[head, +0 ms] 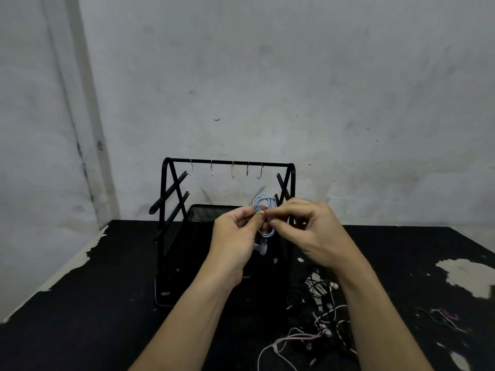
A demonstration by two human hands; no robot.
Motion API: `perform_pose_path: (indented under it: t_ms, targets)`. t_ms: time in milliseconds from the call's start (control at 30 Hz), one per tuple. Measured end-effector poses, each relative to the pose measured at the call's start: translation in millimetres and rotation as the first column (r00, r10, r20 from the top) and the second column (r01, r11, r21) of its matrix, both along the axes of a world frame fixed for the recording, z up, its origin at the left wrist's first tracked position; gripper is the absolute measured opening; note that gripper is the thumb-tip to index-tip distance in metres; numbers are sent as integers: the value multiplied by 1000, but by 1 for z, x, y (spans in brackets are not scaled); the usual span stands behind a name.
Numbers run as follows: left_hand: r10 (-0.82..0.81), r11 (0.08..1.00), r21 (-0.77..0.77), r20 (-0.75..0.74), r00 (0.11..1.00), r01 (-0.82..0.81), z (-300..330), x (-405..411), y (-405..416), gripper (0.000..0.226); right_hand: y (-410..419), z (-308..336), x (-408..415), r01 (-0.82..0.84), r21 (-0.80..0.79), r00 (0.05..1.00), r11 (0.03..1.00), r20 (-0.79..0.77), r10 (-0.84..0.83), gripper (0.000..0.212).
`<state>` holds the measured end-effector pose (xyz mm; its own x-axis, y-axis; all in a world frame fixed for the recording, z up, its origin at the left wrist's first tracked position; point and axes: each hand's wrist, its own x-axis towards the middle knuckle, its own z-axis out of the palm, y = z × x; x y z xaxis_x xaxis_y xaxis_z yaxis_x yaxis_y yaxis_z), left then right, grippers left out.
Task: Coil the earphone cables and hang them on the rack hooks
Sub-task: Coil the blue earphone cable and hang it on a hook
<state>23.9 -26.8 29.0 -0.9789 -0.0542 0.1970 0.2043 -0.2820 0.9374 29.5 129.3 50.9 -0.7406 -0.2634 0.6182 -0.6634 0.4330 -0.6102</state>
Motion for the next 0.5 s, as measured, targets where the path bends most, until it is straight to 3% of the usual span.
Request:
perform_pose_path:
  t_ms: [233, 333, 500]
  targets:
    - [44, 998, -33, -49, 998, -46, -2, -3, 3, 11, -5, 4, 5, 32, -97, 984, 995, 175, -14, 8]
    - [55, 998, -25, -39, 998, -56, -4, -3, 2, 13, -9, 3, 5, 122, 23, 991, 992, 59, -123, 8]
    - [86, 996, 10, -30, 996, -86, -4, -1, 3, 12, -18, -1, 4, 186, 62, 981, 981, -57, -183, 7]
